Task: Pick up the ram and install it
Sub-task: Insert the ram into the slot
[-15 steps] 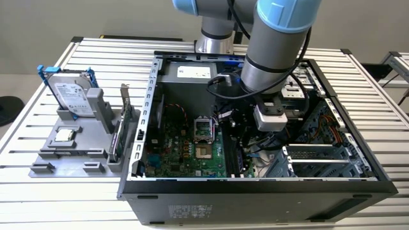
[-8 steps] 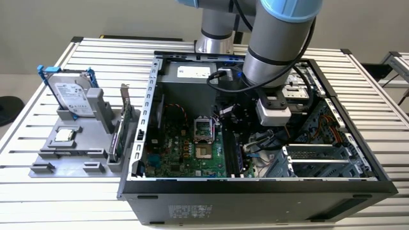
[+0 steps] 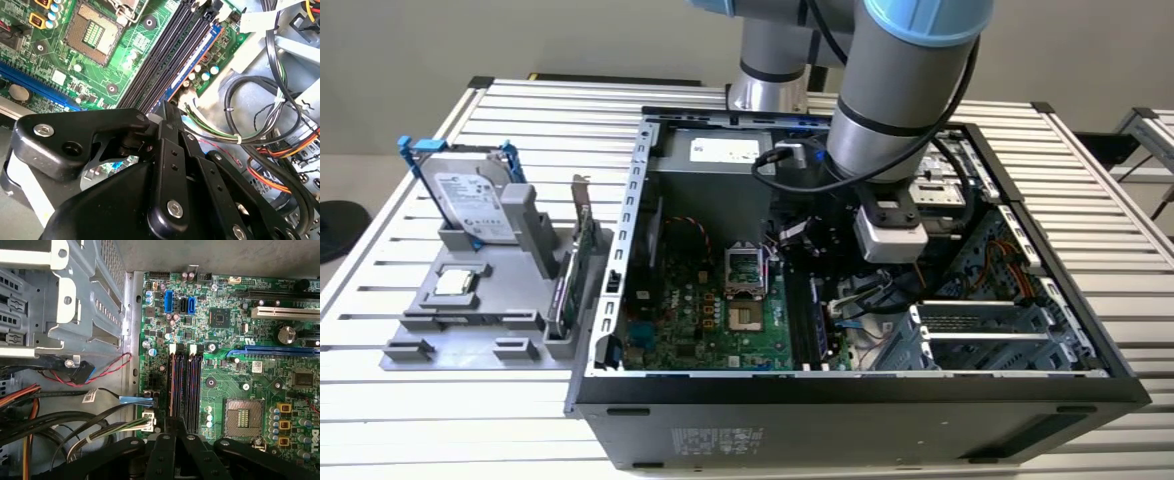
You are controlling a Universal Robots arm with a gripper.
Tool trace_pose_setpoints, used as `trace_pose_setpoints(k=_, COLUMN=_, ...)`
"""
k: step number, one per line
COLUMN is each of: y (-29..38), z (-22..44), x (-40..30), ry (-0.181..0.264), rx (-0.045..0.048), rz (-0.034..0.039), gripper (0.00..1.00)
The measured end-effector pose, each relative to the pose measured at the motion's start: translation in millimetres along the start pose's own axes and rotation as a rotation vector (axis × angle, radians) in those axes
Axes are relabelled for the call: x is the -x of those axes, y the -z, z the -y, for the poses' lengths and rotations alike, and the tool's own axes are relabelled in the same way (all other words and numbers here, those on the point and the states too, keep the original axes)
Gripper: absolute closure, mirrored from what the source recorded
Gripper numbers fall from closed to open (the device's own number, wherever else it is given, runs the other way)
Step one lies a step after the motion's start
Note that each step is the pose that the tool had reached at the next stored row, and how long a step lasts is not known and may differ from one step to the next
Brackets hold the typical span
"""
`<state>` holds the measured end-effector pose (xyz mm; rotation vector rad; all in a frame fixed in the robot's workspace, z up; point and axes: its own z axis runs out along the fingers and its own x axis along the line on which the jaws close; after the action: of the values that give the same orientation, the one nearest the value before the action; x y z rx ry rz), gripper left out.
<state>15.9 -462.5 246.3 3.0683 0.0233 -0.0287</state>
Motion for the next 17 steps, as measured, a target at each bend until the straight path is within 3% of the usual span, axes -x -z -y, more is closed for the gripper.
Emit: trace_pose_setpoints(k=17, y=0.0, z=0.0, x=0.2, ry=0.0, rx=-0.0106, rz=-0.0002, gripper=1.0)
